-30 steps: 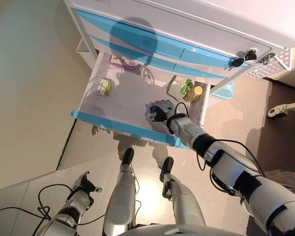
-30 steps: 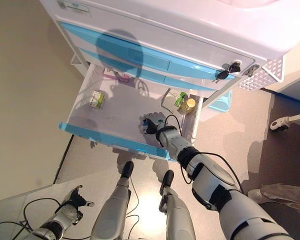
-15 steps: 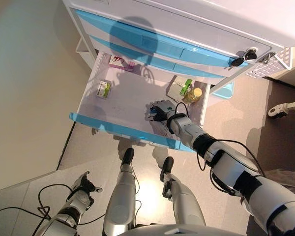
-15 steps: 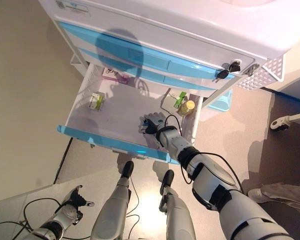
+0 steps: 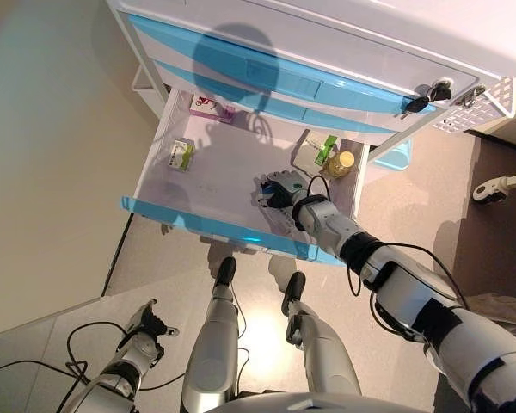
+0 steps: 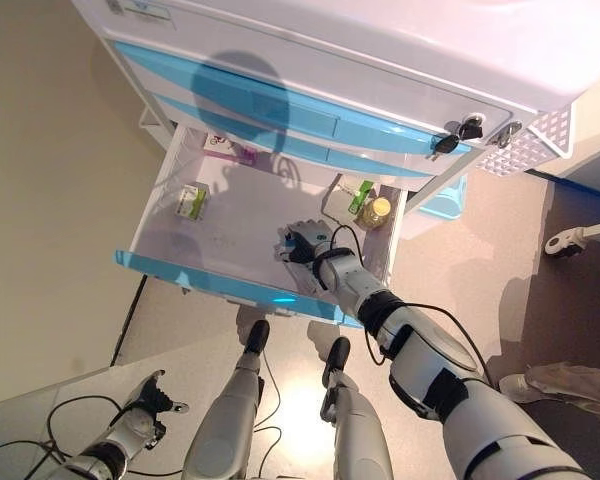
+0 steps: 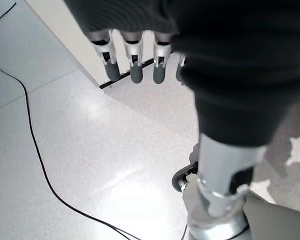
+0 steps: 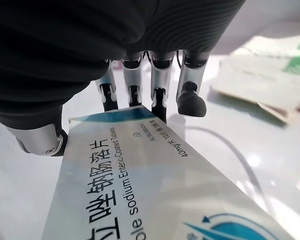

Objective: Open the drawer and pick up the medicine

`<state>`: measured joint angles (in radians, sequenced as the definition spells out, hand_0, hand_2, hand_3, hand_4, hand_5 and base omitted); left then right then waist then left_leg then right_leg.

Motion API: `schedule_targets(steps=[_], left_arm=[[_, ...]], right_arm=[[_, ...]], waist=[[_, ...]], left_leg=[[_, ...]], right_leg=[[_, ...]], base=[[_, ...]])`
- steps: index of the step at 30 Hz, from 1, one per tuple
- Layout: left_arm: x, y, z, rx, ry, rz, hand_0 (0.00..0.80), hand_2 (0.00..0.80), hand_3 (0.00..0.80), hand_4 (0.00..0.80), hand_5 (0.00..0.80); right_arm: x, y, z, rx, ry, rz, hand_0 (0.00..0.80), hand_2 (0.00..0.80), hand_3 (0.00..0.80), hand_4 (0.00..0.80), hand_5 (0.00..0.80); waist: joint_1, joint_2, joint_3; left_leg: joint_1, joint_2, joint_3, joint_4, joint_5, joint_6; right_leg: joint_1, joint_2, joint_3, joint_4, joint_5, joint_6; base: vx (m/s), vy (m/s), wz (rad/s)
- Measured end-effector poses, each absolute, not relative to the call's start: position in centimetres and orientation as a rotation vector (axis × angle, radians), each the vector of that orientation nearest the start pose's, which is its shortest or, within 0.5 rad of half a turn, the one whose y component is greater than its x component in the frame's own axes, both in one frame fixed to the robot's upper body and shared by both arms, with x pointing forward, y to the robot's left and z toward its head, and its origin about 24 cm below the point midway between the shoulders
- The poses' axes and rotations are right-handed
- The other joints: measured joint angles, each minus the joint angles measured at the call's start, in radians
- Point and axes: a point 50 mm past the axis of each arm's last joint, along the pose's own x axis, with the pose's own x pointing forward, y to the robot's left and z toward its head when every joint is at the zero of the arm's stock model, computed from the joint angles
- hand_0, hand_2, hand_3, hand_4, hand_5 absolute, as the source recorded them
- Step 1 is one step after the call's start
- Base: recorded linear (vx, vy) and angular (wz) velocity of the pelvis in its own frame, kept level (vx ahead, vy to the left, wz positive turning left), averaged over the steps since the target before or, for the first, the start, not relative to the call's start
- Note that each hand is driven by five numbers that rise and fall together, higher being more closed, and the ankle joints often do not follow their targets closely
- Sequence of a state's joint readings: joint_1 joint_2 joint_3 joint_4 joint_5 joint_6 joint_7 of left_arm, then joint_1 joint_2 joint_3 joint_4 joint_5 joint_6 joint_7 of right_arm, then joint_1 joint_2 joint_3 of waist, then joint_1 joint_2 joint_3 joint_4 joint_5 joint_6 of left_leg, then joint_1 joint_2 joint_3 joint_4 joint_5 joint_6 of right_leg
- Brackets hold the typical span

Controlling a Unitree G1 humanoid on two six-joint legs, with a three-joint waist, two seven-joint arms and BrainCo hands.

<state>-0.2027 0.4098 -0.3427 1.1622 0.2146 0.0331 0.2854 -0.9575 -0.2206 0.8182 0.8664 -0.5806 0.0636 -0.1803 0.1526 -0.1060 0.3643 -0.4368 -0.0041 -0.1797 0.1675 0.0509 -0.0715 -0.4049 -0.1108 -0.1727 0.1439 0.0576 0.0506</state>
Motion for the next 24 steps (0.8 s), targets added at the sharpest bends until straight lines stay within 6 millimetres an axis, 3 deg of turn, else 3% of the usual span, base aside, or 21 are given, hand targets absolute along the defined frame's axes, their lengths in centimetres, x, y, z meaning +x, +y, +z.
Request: schedule_targets(steps=[4,12,18,24], left_arm=[[18.4,28.2,-11.0,0.923,0.906,0.095,0.0,0.0,0.0,0.0,0.0],[18.4,28.2,-10.9,0.923,0.903,0.099,0.0,0.0,0.0,0.0,0.0],[18.5,28.2,-10.9,0.923,0.899,0.102,0.0,0.0,0.0,0.0,0.0],[18.6,28.3,-10.8,0.917,0.898,0.112,0.0,0.0,0.0,0.0,0.0]], right_arm=[[37.8,-5.3,11.4,-1.377,-0.335,0.347,0.8,0.8,0.8,0.8,0.8],[37.6,-5.5,12.3,-1.356,-0.388,0.345,0.8,0.8,0.8,0.8,0.8],[37.4,-5.2,13.7,-1.303,-0.442,0.329,0.8,0.8,0.8,0.8,0.8],[37.4,-6.2,14.4,-1.299,-0.458,0.315,0.8,0.8,0.8,0.8,0.8]], waist=[[-0.002,0.0,0.0],[-0.007,-0.001,0.0],[-0.031,-0.001,0.002],[-0.031,-0.001,0.003]], left_leg=[[-0.001,0.0,0.0,0.0,0.0,0.0],[-0.001,0.0,0.002,0.0,0.0,0.0],[-0.008,0.001,0.009,0.0,0.0,0.001],[-0.006,0.001,0.012,0.001,0.002,0.002]], right_leg=[[-0.001,0.0,0.0,0.0,0.001,-0.001],[-0.003,0.0,0.001,0.0,-0.001,0.001],[-0.015,0.001,0.003,0.002,0.0,0.002],[-0.013,0.001,0.007,0.002,0.002,-0.002]], base=[[0.0,0.0,0.0],[0.0,0.0,0.0],[-0.002,-0.001,-0.02],[-0.001,0.0,-0.01]])
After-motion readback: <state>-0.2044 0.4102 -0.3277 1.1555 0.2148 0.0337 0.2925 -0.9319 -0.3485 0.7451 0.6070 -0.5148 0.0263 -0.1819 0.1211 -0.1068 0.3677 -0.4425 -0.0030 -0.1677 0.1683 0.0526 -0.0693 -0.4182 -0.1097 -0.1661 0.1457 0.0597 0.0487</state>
